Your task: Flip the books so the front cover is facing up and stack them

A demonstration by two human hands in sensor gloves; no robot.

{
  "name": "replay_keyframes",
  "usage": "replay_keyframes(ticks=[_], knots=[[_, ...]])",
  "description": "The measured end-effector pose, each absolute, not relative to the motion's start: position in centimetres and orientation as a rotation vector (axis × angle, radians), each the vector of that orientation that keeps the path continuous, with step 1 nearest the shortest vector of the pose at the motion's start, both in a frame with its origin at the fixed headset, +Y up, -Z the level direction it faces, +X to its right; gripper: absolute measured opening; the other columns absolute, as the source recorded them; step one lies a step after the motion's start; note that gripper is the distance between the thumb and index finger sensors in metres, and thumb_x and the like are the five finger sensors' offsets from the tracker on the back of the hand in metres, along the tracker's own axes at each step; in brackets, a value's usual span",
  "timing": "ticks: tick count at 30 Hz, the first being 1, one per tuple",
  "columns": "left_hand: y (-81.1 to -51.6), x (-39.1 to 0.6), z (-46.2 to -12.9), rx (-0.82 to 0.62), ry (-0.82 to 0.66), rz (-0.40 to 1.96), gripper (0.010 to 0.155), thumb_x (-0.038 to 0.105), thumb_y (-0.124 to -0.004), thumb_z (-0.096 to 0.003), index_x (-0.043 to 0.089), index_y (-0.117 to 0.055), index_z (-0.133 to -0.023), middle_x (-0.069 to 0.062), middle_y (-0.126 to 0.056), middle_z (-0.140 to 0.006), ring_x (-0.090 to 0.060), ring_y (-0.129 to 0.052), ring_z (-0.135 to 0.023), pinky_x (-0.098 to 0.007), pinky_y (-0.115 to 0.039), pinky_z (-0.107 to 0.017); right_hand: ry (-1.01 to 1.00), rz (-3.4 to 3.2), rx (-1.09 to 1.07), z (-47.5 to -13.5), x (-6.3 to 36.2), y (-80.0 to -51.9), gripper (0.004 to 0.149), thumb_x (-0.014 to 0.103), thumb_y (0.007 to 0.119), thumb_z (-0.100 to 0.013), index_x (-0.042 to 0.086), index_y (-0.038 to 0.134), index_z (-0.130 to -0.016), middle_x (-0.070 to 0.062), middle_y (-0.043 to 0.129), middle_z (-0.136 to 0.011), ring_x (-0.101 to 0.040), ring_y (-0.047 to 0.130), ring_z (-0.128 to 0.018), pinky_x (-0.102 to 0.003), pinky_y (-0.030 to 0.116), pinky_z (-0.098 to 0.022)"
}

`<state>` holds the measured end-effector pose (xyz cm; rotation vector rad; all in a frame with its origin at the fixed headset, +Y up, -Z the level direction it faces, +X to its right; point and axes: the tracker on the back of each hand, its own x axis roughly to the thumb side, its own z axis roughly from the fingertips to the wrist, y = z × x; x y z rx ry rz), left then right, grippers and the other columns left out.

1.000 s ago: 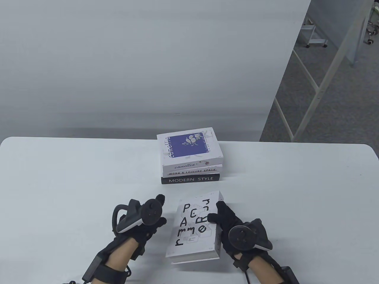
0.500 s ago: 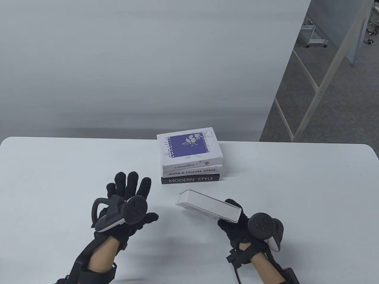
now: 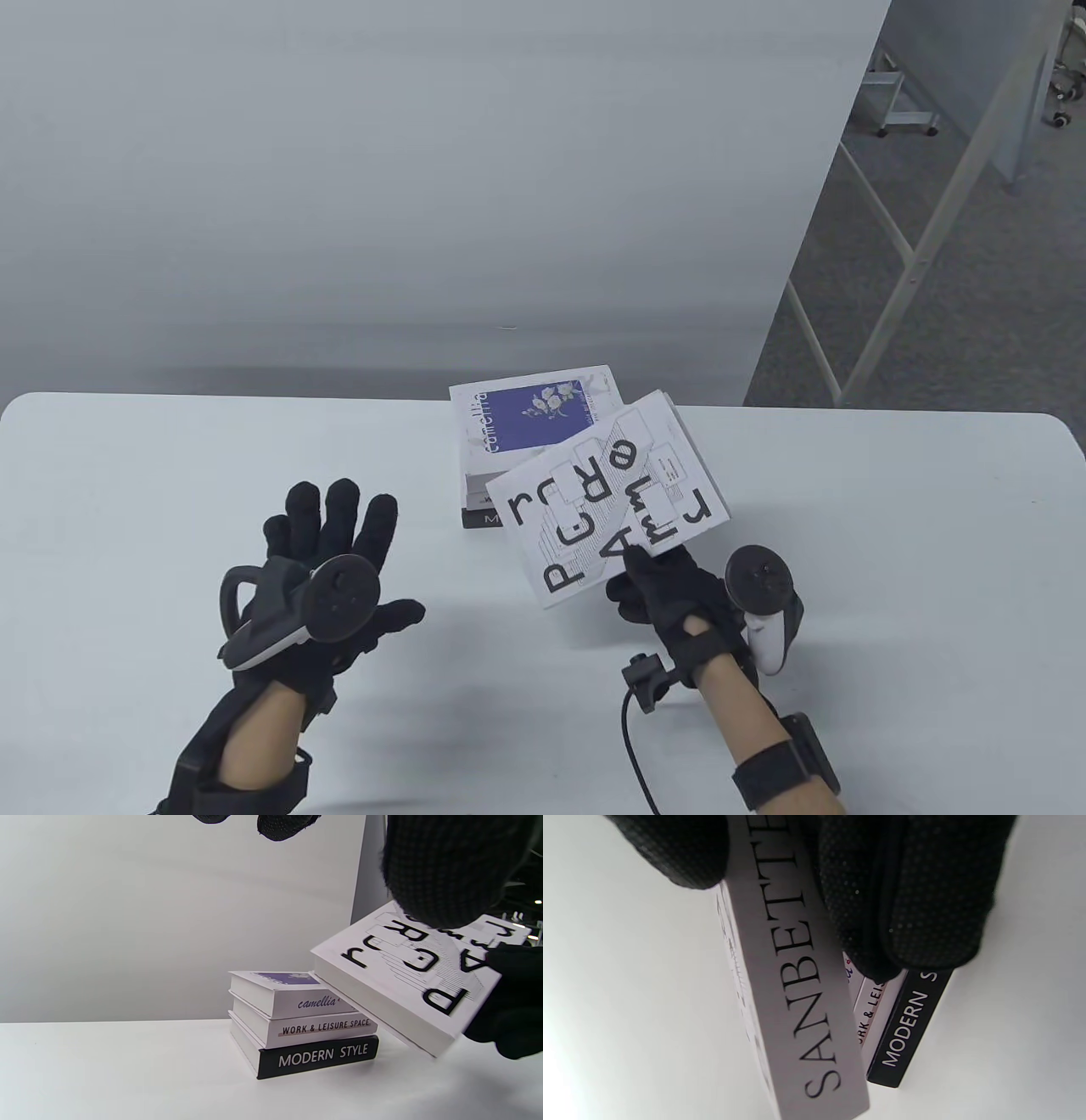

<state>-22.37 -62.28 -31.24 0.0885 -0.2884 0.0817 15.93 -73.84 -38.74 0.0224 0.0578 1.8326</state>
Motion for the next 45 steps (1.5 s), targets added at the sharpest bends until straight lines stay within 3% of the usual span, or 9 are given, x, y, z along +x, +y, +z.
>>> replay_keyframes(ticks=[4,10,18,32,38,45], knots=[[-61.8,-22.7,-31.1,0.091,-0.281,0.099,0.101,0.062,-0.083,-0.0364,0.011,-0.039,-0.112,-0.036,-0.028,-0.109,-0.071,-0.022,-0.089,-0.077,-0.032,-0.062,0.122,1.807,-0.032,-41.8,14.0,-72.9,0.074,0.056,0.069,-0.049,-0.004,0.053,-0.087,-0.023,0.090,-0.071,-0.028,0.108,-0.050,-0.034,0.097,-0.029],[-61.3,-22.9,-30.7,0.107,-0.283,0.110,0.101,0.062,-0.083,-0.0366,0.010,-0.039,-0.112,-0.036,-0.029,-0.109,-0.071,-0.023,-0.089,-0.077,-0.034,-0.062,0.225,1.650,-0.146,-45.4,11.3,-73.9,0.074,0.058,0.066,-0.051,-0.005,0.051,-0.087,-0.021,0.089,-0.071,-0.026,0.108,-0.051,-0.033,0.097,-0.031],[-61.2,-23.0,-30.7,0.102,-0.292,0.122,0.100,0.062,-0.083,-0.0368,0.010,-0.041,-0.112,-0.035,-0.031,-0.109,-0.071,-0.023,-0.089,-0.077,-0.035,-0.062,0.270,1.619,-0.233,-47.9,8.9,-74.3,0.074,0.059,0.063,-0.053,-0.006,0.051,-0.086,-0.019,0.090,-0.070,-0.023,0.109,-0.050,-0.031,0.098,-0.030],[-61.2,-23.9,-30.8,0.084,-0.274,0.147,0.100,0.063,-0.082,-0.0370,0.009,-0.043,-0.111,-0.035,-0.033,-0.109,-0.070,-0.024,-0.089,-0.077,-0.035,-0.061,0.286,1.610,-0.274,-48.8,7.8,-74.2,0.076,0.059,0.055,-0.055,-0.010,0.049,-0.088,-0.020,0.091,-0.070,-0.022,0.110,-0.048,-0.030,0.099,-0.029],[-61.3,-23.8,-30.9,0.084,-0.284,0.152,0.099,0.062,-0.082,-0.0369,0.009,-0.043,-0.111,-0.035,-0.033,-0.109,-0.070,-0.024,-0.089,-0.076,-0.035,-0.062,0.355,1.574,-0.202,-48.6,7.1,-74.2,0.080,0.055,0.051,-0.056,-0.016,0.042,-0.090,-0.024,0.088,-0.073,-0.026,0.108,-0.052,-0.033,0.097,-0.032],[-61.4,-23.6,-30.9,0.081,-0.289,0.147,0.099,0.062,-0.082,-0.0371,0.009,-0.043,-0.111,-0.034,-0.034,-0.109,-0.069,-0.024,-0.089,-0.076,-0.035,-0.062,0.295,1.586,-0.147,-48.3,6.8,-73.7,0.081,0.049,0.051,-0.056,-0.021,0.029,-0.090,-0.029,0.078,-0.080,-0.027,0.103,-0.058,-0.033,0.095,-0.036]])
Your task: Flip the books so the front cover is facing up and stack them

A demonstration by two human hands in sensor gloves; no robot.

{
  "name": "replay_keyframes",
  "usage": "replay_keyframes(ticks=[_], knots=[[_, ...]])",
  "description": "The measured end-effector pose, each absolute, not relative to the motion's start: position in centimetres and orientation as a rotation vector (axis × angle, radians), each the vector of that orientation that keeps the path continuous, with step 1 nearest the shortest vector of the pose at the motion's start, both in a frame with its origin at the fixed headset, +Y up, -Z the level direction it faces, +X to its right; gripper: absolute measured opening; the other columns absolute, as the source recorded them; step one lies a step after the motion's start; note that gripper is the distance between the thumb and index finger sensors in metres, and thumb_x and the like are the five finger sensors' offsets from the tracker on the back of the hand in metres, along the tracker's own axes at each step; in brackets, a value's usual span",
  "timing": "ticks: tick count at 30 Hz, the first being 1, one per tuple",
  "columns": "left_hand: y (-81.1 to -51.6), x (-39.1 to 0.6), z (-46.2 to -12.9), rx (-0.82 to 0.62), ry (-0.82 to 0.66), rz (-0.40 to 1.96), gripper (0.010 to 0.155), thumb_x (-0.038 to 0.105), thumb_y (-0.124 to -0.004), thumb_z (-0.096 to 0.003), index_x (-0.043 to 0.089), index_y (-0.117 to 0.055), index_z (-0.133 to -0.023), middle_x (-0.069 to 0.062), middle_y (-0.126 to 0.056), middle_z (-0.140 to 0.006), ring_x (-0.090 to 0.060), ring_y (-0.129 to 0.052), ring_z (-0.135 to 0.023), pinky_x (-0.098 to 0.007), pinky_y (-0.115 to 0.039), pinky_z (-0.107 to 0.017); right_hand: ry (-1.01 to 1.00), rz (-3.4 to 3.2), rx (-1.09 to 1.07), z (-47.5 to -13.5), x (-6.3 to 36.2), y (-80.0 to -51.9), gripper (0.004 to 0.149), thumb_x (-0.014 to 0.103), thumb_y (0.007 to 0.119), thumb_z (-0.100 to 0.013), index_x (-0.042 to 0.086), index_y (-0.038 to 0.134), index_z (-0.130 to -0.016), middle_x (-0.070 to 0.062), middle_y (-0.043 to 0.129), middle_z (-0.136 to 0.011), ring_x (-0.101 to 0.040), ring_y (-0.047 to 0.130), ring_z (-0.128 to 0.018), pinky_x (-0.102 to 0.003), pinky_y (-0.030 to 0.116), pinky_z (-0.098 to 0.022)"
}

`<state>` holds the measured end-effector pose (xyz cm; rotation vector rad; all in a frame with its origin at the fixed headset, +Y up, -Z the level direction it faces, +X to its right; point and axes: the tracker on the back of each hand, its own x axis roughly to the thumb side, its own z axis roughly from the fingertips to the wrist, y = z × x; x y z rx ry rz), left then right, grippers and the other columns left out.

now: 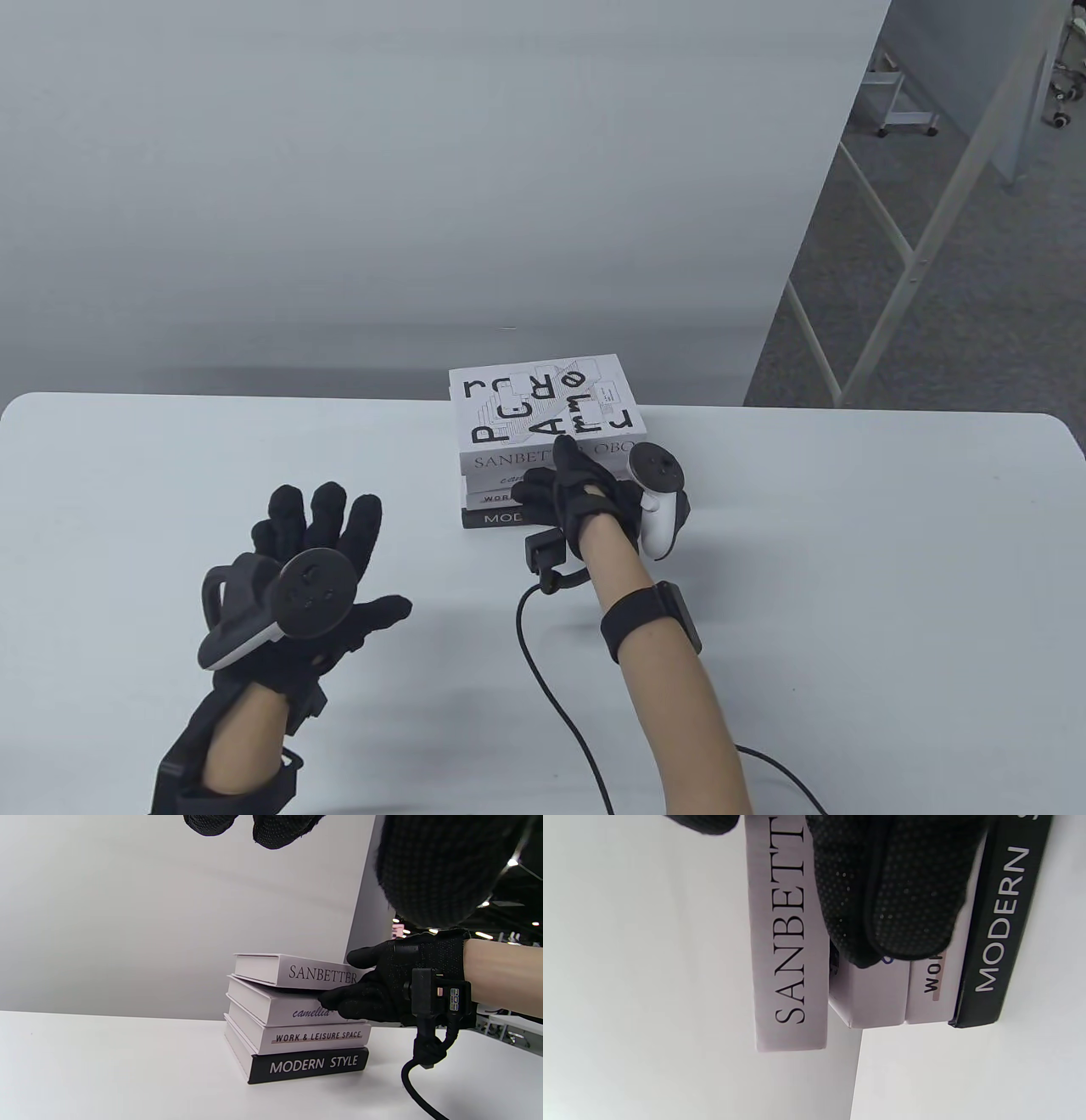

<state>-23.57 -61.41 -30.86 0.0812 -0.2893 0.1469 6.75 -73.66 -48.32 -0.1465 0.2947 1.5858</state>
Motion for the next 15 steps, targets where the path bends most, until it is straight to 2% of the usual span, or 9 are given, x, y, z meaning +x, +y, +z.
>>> replay_keyframes(ticks=[9,15], knots=[[-61.4,-23.0,-30.7,0.081,-0.304,0.139,0.099,0.062,-0.082,-0.0372,0.009,-0.044,-0.111,-0.035,-0.034,-0.109,-0.069,-0.024,-0.090,-0.076,-0.035,-0.062,0.338,1.534,0.048,-48.3,6.3,-73.6,0.077,0.045,0.051,-0.057,-0.016,0.018,-0.091,-0.036,0.062,-0.087,-0.034,0.096,-0.065,-0.038,0.090,-0.042],[-61.7,-22.2,-30.8,0.078,-0.321,0.116,0.099,0.063,-0.081,-0.0375,0.009,-0.044,-0.111,-0.035,-0.034,-0.109,-0.069,-0.024,-0.090,-0.076,-0.035,-0.062,0.312,1.625,0.149,-47.0,6.5,-72.5,0.076,0.045,0.054,-0.056,-0.010,0.019,-0.095,-0.040,0.055,-0.090,-0.042,0.089,-0.070,-0.045,0.085,-0.045]])
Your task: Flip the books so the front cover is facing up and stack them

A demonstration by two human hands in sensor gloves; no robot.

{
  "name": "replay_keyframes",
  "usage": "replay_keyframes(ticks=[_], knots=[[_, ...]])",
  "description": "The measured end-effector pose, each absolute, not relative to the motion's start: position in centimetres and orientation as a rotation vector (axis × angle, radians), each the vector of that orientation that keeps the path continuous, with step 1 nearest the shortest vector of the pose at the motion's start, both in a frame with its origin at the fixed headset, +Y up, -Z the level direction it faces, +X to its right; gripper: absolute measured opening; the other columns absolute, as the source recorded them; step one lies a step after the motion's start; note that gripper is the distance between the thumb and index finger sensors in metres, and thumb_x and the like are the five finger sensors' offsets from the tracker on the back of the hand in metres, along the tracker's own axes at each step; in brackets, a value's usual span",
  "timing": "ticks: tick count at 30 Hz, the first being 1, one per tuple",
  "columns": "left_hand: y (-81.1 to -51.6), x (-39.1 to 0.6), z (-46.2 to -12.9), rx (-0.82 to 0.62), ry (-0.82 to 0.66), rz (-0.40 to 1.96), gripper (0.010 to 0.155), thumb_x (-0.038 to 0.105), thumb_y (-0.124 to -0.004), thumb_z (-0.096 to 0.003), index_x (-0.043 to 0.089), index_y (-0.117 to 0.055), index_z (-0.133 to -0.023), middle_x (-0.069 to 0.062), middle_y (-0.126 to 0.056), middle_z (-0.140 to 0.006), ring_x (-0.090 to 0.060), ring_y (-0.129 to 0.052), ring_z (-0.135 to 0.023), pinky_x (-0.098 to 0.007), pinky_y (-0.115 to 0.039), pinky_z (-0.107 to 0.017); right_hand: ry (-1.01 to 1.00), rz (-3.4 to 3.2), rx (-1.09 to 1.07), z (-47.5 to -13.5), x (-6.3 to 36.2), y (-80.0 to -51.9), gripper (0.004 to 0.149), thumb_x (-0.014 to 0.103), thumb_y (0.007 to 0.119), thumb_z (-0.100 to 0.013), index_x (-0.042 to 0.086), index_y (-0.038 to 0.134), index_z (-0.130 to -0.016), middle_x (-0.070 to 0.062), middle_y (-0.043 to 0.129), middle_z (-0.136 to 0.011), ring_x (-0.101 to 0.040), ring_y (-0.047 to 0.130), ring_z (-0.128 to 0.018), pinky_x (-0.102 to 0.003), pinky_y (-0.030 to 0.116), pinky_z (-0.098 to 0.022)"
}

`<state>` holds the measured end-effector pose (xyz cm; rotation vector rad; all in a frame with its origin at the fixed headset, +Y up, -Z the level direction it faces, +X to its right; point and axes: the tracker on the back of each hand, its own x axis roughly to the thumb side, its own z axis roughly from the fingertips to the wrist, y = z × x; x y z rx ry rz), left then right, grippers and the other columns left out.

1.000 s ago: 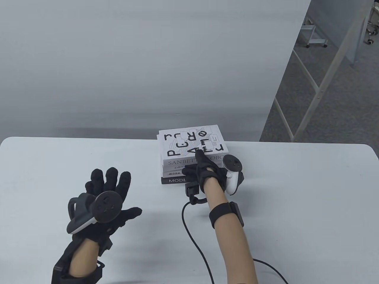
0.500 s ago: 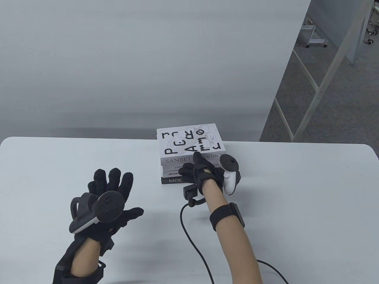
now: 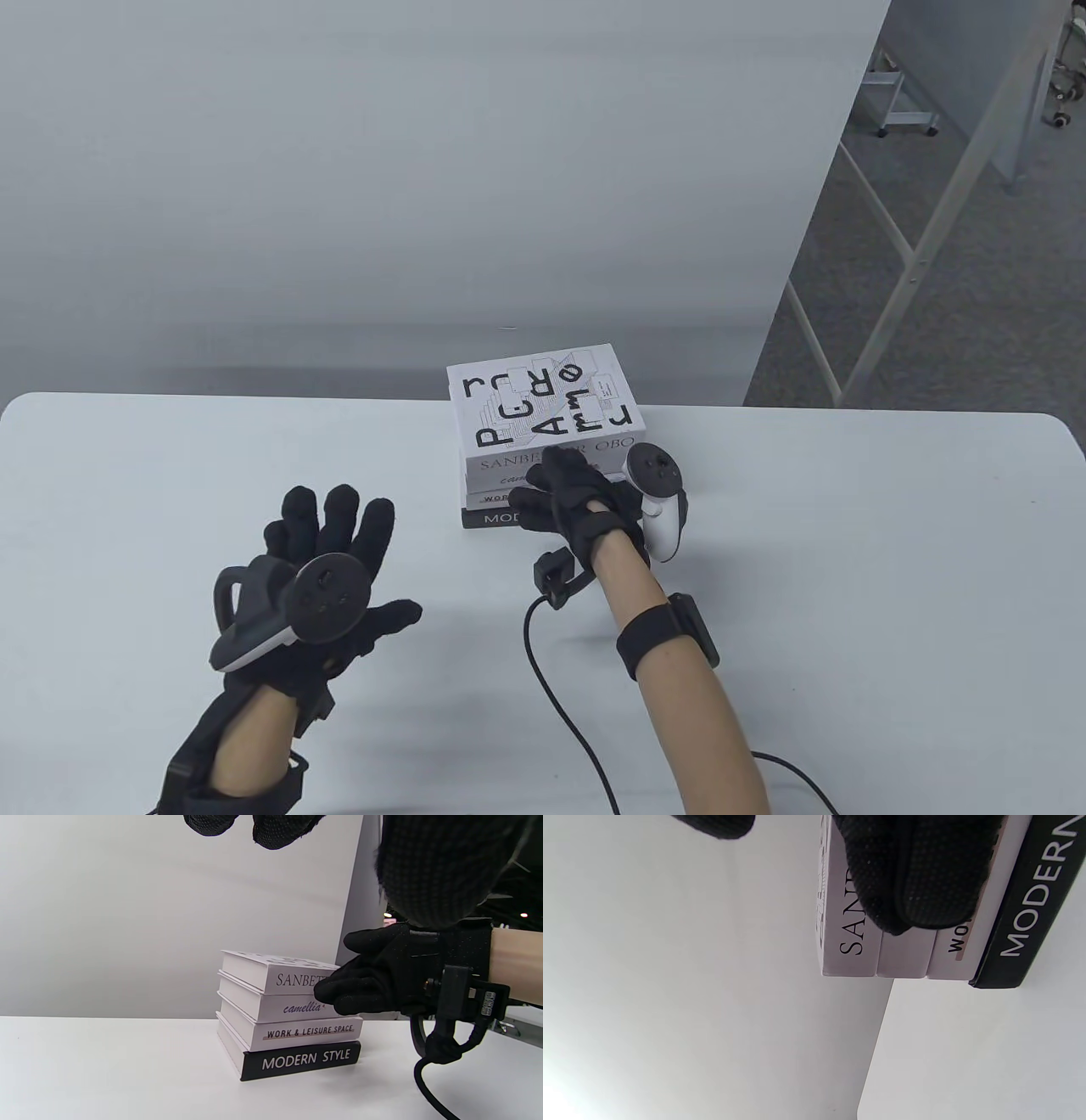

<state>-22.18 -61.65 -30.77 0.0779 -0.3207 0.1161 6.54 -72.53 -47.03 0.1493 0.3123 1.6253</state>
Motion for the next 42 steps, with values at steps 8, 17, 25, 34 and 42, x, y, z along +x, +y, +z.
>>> replay_keyframes(ticks=[8,17,25,34,42], knots=[[-62.8,-20.0,-31.0,0.083,-0.375,0.075,0.096,0.064,-0.077,-0.0402,0.010,-0.041,-0.112,-0.033,-0.031,-0.110,-0.067,-0.022,-0.093,-0.076,-0.034,-0.063,0.156,1.957,0.379,-42.4,8.1,-70.3,0.076,0.048,0.064,-0.053,0.001,0.028,-0.101,-0.040,0.047,-0.096,-0.059,0.073,-0.076,-0.063,0.070,-0.049],[-65.3,-18.5,-32.0,0.078,-0.407,0.065,0.096,0.065,-0.071,-0.0431,0.010,-0.033,-0.112,-0.032,-0.027,-0.111,-0.065,-0.024,-0.097,-0.076,-0.037,-0.065,-0.050,2.387,0.553,-37.7,11.7,-69.5,0.079,0.051,0.070,-0.050,0.002,0.036,-0.102,-0.039,0.053,-0.098,-0.064,0.068,-0.079,-0.074,0.062,-0.048],[-67.5,-18.0,-32.7,0.042,-0.387,0.015,0.097,0.066,-0.068,-0.0438,0.009,-0.028,-0.112,-0.031,-0.021,-0.110,-0.063,-0.025,-0.098,-0.076,-0.037,-0.066,-0.129,2.725,0.664,-34.1,14.6,-69.9,0.082,0.053,0.070,-0.050,0.002,0.034,-0.103,-0.039,0.049,-0.101,-0.068,0.057,-0.083,-0.081,0.049,-0.050],[-69.4,-16.8,-33.1,0.038,-0.386,-0.060,0.098,0.068,-0.065,-0.0439,0.009,-0.024,-0.112,-0.031,-0.017,-0.110,-0.064,-0.020,-0.097,-0.077,-0.034,-0.065,-0.061,2.834,0.575,-33.2,18.8,-70.3,0.083,0.054,0.070,-0.050,0.003,0.033,-0.105,-0.040,0.040,-0.104,-0.070,0.045,-0.087,-0.085,0.037,-0.050],[-69.5,-16.6,-33.1,0.040,-0.361,-0.089,0.098,0.069,-0.064,-0.0439,0.009,-0.025,-0.112,-0.031,-0.018,-0.110,-0.070,-0.019,-0.092,-0.078,-0.033,-0.063,0.057,2.925,0.557,-33.2,20.7,-70.4,0.084,0.055,0.069,-0.050,0.005,0.028,-0.105,-0.039,0.031,-0.106,-0.070,0.033,-0.089,-0.087,0.028,-0.049]])
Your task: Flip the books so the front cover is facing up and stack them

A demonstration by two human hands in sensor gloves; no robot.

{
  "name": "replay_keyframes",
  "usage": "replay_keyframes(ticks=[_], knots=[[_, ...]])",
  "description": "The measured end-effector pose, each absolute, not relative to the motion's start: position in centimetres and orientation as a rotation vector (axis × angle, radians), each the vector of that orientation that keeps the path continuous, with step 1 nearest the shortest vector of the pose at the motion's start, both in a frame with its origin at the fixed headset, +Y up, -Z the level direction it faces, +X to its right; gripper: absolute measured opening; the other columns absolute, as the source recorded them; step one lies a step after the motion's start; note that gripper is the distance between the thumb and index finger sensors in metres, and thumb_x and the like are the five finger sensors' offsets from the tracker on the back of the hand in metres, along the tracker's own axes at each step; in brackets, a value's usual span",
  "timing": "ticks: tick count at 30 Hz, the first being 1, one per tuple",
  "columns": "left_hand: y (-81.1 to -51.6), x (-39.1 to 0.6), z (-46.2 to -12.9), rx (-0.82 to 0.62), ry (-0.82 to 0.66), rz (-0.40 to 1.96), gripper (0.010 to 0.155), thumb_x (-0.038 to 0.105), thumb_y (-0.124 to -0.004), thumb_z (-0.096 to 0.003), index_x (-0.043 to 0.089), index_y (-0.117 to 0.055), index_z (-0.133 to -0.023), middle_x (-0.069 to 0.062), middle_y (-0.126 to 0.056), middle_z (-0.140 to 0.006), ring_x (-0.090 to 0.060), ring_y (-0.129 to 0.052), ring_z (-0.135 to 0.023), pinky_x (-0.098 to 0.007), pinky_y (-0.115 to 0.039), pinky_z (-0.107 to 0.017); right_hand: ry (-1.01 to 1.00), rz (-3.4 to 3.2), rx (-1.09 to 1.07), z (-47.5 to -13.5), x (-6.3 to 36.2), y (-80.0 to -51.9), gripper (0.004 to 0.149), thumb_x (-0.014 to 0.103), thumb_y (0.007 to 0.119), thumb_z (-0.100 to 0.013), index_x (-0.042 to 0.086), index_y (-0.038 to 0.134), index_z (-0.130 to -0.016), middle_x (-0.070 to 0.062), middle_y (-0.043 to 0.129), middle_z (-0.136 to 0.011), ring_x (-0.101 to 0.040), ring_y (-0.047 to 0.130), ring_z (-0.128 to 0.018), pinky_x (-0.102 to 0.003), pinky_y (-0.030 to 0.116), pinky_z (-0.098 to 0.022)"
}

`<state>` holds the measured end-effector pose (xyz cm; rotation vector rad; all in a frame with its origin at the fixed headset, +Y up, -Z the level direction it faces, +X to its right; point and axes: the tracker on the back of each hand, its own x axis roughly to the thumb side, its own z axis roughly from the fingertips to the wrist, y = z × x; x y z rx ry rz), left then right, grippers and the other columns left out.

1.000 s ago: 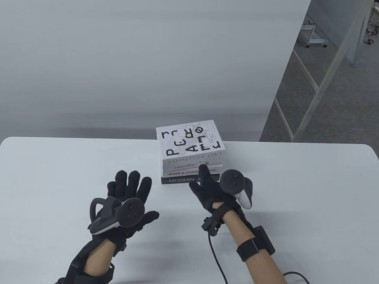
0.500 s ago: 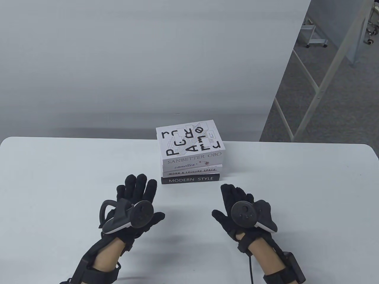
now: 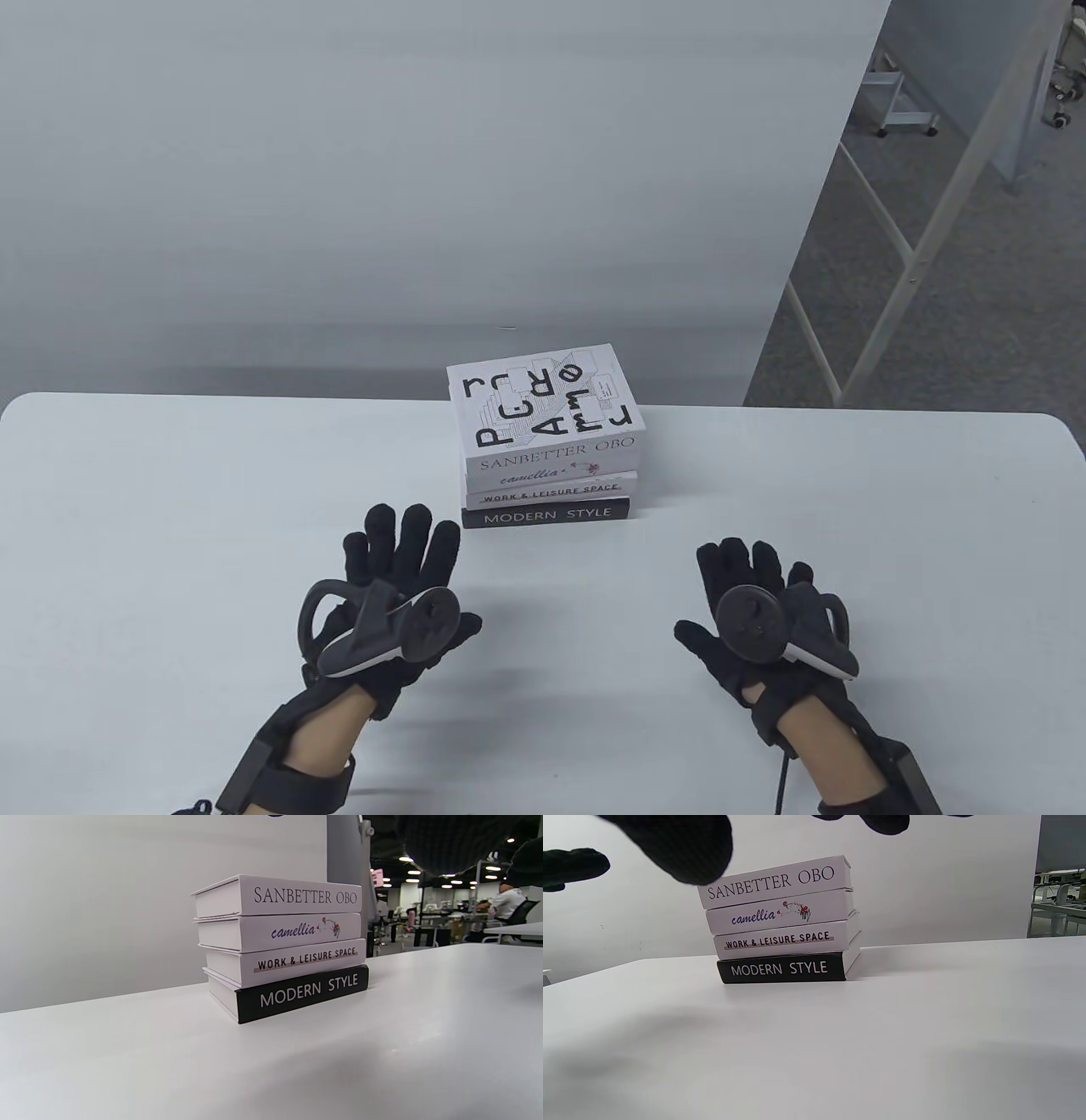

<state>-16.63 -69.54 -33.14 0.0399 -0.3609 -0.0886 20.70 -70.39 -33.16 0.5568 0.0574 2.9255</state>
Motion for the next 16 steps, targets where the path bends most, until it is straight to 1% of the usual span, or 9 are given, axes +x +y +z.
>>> replay_keyframes(ticks=[9,16], knots=[[-68.90,-16.62,-32.88,0.048,-0.368,-0.082,0.099,0.069,-0.064,-0.0438,0.009,-0.026,-0.112,-0.031,-0.018,-0.110,-0.069,-0.019,-0.092,-0.078,-0.032,-0.063,0.046,2.890,0.619,-32.76,20.37,-69.78,0.084,0.055,0.069,-0.051,0.005,0.029,-0.105,-0.040,0.031,-0.106,-0.070,0.032,-0.089,-0.087,0.028,-0.049],[-68.98,-16.01,-32.64,0.037,-0.394,-0.087,0.098,0.069,-0.064,-0.0439,0.009,-0.026,-0.112,-0.031,-0.019,-0.110,-0.069,-0.020,-0.093,-0.078,-0.033,-0.064,0.098,2.893,0.635,-32.95,19.95,-70.64,0.084,0.055,0.068,-0.051,0.005,0.029,-0.105,-0.040,0.031,-0.106,-0.070,0.032,-0.089,-0.087,0.028,-0.048]])
